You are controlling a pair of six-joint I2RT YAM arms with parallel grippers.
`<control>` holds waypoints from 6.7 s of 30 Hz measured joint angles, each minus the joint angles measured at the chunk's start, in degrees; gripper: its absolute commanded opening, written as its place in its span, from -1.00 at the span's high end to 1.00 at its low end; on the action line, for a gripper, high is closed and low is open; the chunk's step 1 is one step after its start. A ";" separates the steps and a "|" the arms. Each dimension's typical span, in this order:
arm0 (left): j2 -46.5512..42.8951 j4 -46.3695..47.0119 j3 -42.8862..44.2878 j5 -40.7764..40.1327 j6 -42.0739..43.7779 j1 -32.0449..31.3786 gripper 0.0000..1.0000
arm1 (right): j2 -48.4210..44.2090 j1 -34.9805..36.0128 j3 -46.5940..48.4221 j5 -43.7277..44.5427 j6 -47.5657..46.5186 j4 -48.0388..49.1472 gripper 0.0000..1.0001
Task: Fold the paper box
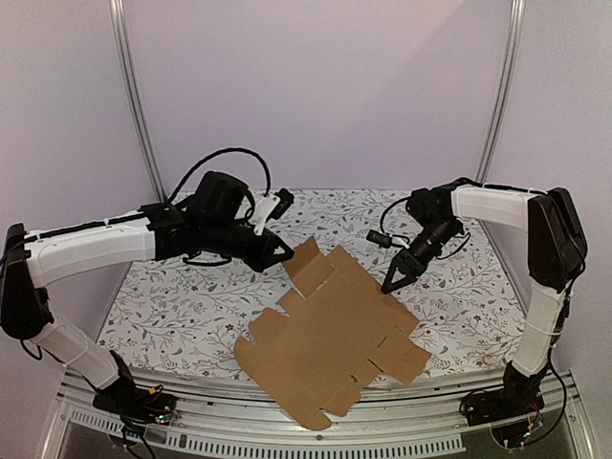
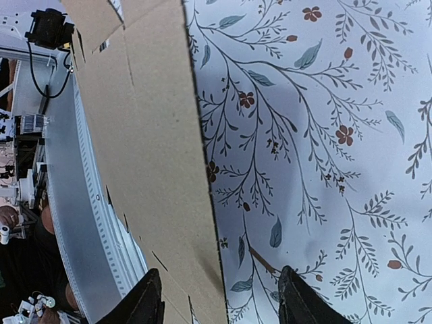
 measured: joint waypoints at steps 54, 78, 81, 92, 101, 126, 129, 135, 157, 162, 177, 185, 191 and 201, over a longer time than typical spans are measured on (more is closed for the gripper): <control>-5.97 -15.21 21.09 0.98 11.45 6.19 0.01 | -7.41 15.47 15.47 11.98 -12.09 -12.26 1.00; 6.43 -30.34 32.96 29.79 19.78 10.14 0.09 | 0.31 18.29 32.92 9.81 -10.93 -13.27 1.00; 8.66 -31.34 34.99 31.12 20.63 10.14 0.11 | 0.92 18.29 33.18 9.84 -10.67 -13.51 1.00; 10.78 -34.32 35.54 32.11 24.04 10.14 0.10 | 1.09 18.08 35.60 8.94 -10.64 -14.38 1.00; 6.95 -36.28 34.32 31.04 26.56 10.14 0.08 | 1.09 18.05 35.60 8.26 -10.64 -14.36 1.00; 14.29 -40.17 42.03 29.31 28.28 5.20 0.55 | -1.66 17.86 35.34 6.97 -14.43 -14.73 0.97; 14.62 -40.26 42.60 29.77 28.57 5.07 0.67 | -2.23 17.86 35.30 6.75 -15.65 -14.73 0.97; 15.37 -40.39 43.21 31.93 28.92 5.03 0.89 | -2.73 17.86 35.21 6.56 -17.42 -14.82 0.96; 7.63 -27.96 30.60 33.46 23.17 5.57 1.00 | -11.54 -4.70 21.84 -6.27 -14.78 -12.44 0.34; 1.38 -13.79 20.15 35.12 16.13 7.98 1.00 | -11.96 -3.04 13.88 -5.53 -12.09 -13.25 0.33; 0.94 4.44 12.55 38.03 4.61 10.88 1.00 | -12.11 1.68 15.34 -5.18 -11.08 -13.92 0.39; 1.11 6.08 12.22 38.71 4.26 11.50 1.00 | -12.50 0.72 17.00 -4.13 -11.45 -14.19 0.43; 3.30 16.00 8.20 42.97 -4.81 13.60 1.00 | -10.51 -5.90 19.02 -13.46 -12.37 -14.25 0.40; 15.41 50.07 -2.05 49.40 -35.56 17.66 1.00 | 5.60 -7.69 24.06 -23.10 -16.90 -13.46 0.38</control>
